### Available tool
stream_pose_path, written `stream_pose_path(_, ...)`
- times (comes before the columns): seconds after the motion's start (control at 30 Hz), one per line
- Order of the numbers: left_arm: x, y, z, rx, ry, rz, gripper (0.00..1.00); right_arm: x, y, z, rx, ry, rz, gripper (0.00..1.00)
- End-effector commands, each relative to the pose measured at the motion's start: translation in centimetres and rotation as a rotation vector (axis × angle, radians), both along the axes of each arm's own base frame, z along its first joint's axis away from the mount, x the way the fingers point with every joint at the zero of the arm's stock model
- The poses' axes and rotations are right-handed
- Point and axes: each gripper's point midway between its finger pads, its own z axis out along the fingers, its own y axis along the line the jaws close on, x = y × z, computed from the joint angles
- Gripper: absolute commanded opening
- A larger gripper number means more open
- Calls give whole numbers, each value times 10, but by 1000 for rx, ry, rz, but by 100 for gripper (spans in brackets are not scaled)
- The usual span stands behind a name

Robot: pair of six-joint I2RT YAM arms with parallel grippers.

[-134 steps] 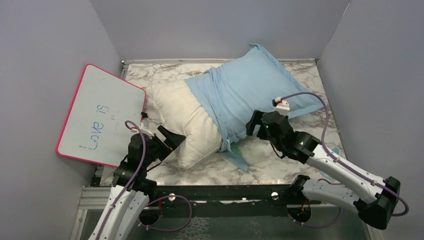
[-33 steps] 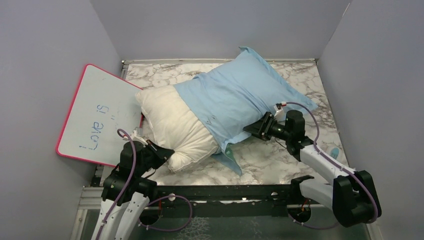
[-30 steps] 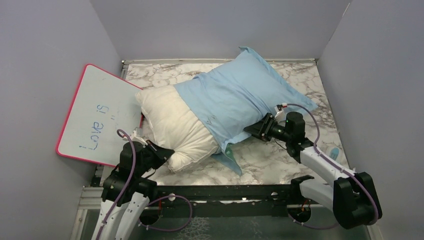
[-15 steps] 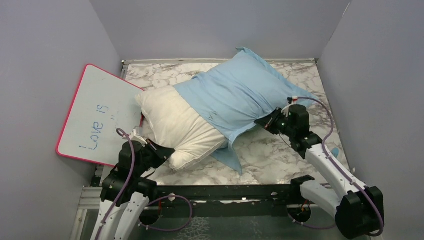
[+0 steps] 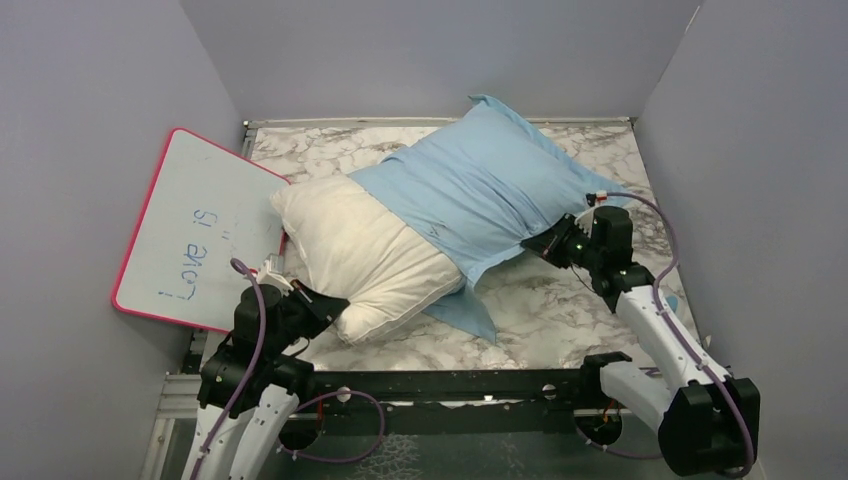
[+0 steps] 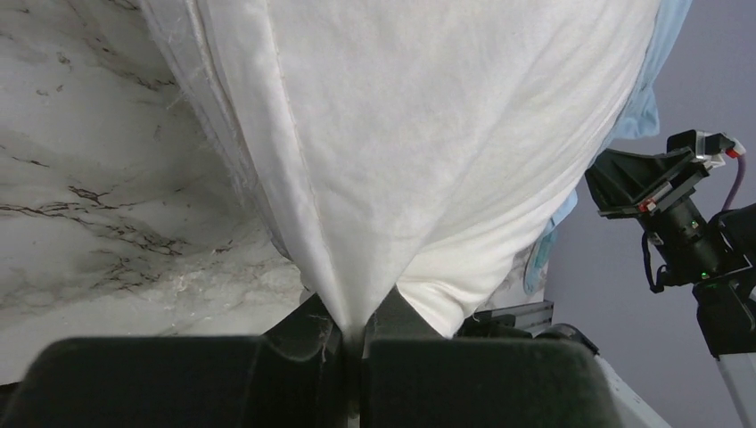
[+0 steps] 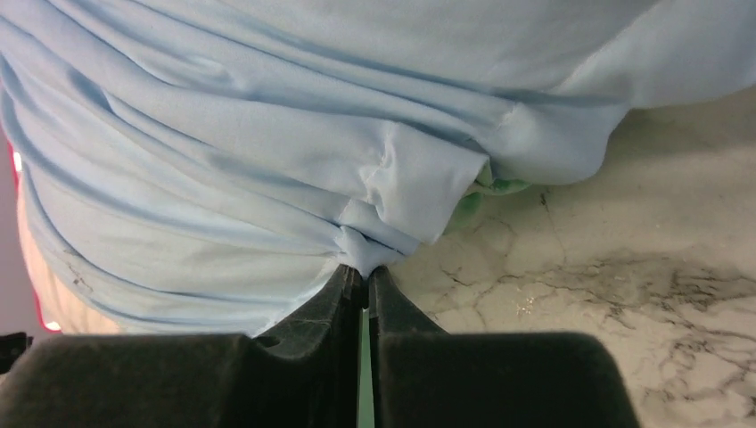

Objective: Remove the pillowcase from the pillow
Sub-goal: Remove the pillow from the pillowcase.

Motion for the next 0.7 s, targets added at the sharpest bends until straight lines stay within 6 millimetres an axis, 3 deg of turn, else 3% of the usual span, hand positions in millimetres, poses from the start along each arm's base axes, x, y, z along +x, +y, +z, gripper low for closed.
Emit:
stream_pose_path(0.0, 7, 18, 9, 79, -57, 70, 0, -8, 26, 21, 147, -118, 185, 19)
stream_pose_path(0.03, 7, 17, 8, 77, -55, 65, 0, -14, 36, 25, 220, -117, 226, 26)
stream_pose_path(0.1, 8, 18, 9, 78, -59, 69, 0, -28, 49, 20, 279, -98, 286, 52)
stream_pose_path(0.27, 9, 18, 11, 76, -69, 72, 0, -44, 71, 10, 294, -58, 333, 67)
stream_pose_path(0.5, 9, 13, 8, 58, -59, 56, 0, -54, 108, 13, 341, -52, 396, 65)
stream_pose_path(0.67, 8, 13, 12, 50, -69, 54, 0, -40, 108, 7, 281, -32, 353, 41)
